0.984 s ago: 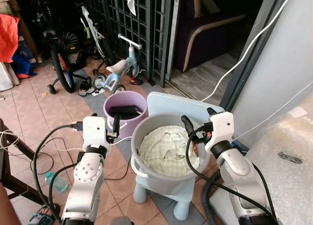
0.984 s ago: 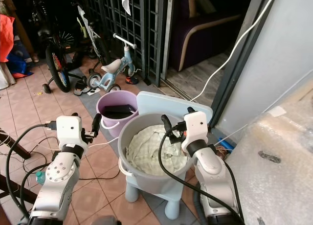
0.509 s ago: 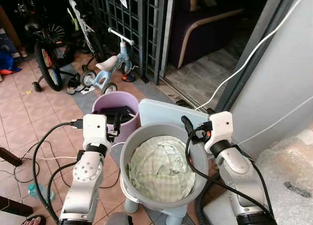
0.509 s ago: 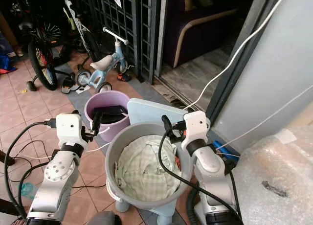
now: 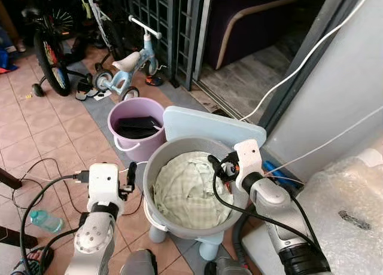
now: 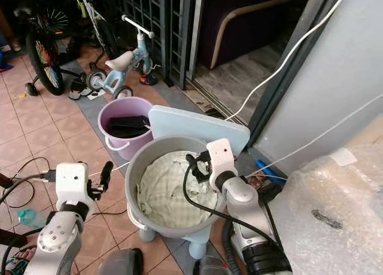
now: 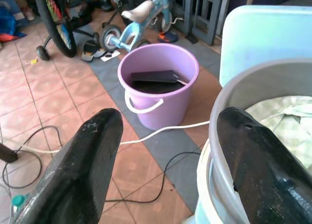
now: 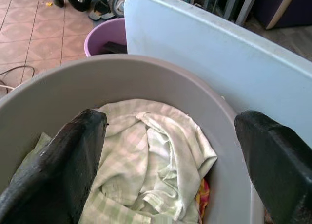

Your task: Clothes washing

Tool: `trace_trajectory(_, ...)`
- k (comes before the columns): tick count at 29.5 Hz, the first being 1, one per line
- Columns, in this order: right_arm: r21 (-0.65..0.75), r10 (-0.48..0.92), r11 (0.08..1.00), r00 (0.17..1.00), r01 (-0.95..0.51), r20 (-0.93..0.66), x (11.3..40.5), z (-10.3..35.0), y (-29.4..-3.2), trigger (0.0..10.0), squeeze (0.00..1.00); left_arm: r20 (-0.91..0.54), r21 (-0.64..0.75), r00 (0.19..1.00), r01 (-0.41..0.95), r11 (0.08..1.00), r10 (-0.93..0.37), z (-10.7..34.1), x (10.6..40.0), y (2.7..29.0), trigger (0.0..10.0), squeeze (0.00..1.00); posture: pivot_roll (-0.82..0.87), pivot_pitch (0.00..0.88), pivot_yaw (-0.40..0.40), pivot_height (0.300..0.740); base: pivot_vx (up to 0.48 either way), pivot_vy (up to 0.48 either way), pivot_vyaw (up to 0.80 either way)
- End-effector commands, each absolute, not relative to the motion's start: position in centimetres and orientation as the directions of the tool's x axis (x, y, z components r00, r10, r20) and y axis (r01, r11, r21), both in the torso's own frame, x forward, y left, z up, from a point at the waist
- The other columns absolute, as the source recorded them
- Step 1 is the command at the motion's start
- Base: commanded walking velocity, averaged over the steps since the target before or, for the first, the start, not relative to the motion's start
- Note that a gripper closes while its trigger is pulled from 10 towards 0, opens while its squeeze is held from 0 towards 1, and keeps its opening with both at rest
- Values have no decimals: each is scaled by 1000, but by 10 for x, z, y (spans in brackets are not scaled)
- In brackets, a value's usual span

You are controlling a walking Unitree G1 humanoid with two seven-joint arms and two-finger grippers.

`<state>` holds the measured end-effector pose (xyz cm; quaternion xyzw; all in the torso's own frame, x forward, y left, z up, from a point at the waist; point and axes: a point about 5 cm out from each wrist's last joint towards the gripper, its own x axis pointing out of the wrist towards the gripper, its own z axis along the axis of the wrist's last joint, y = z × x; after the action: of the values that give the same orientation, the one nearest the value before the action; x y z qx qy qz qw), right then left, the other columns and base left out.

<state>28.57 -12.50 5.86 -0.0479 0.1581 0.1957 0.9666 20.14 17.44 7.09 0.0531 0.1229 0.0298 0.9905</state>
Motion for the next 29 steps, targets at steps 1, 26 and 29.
trace_trajectory(1, -31, 377, 909, 853, -415, -359, 293, 54, -123, 10000, 0, -252, 145, 963, -64, 987, 99, 76, 192, 181, 10000, 0, 210, 272, -62, 740, 0, 0, 0)
trace_trajectory(26, -359, 200, 876, 920, -322, -336, 350, 63, -112, 10000, 0, -374, 107, 921, -75, 991, 110, 128, 96, 177, 10000, 0, 371, 556, -62, 740, 0, 0, 0)
trace_trajectory(29, -431, 173, 851, 934, -301, -312, 352, 65, -115, 10000, 0, -380, 98, 918, -78, 992, 110, 130, 94, 175, 10000, 0, 373, 560, -64, 740, 0, 0, 0)
